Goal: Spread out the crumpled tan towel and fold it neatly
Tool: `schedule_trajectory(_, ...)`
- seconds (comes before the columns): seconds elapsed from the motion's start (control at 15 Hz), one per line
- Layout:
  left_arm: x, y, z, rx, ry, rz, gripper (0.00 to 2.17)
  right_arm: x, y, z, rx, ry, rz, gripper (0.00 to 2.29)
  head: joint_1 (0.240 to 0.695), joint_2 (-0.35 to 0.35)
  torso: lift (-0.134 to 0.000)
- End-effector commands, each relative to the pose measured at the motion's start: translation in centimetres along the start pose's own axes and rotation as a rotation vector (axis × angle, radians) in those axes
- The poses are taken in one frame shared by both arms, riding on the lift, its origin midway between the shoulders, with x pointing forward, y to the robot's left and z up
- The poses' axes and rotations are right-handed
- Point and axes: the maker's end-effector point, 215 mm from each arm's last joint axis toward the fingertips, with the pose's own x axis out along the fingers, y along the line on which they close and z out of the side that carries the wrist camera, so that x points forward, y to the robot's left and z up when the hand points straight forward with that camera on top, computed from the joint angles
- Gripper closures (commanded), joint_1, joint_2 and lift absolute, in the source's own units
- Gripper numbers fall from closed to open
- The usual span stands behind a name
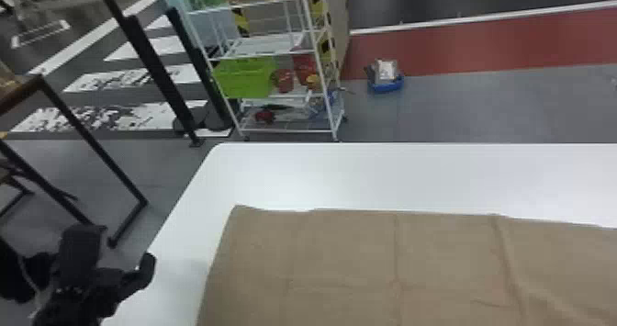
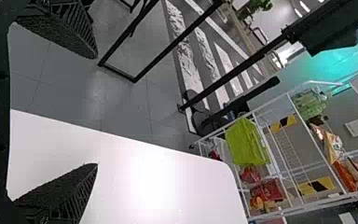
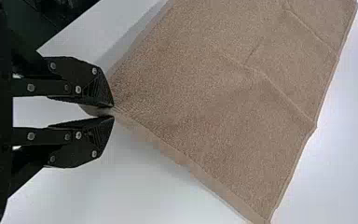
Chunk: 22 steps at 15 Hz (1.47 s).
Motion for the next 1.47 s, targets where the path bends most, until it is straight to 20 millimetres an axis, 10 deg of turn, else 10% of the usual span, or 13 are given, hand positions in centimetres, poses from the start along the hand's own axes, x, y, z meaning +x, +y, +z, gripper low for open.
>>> schedule_trajectory(0.0,0.1,-0.2,0.0,-0.001,0.001,-0.004,0.05,-0.4,-0.2,-0.3,-0.010,-0.001,0.001,0.94,0.695,0.350,-0.122)
schedule_trajectory(0.73,0.2,-0.2,-0.3,0.001,0.006,-0.005,0.05,-0.6,1.3,-1.6,-0.112,0.028,0.052,0.92,0.695,0.350,-0.122)
schedule_trajectory(1.07,0.2,-0.6,-0.1,0.002,0.002,-0.011,0.05,-1.6,-0.9,-2.6,-0.109,0.051,-0.008,0.00,0.695,0.350,-0.122)
schedule_trajectory(1.4,0.7,-2.7,5.3,-0.039,-0.155,-0.102,0.07,-4.6,-7.8,3.8,0.282,-0.307,-0.082,0.05,0.695,0.350,-0.122)
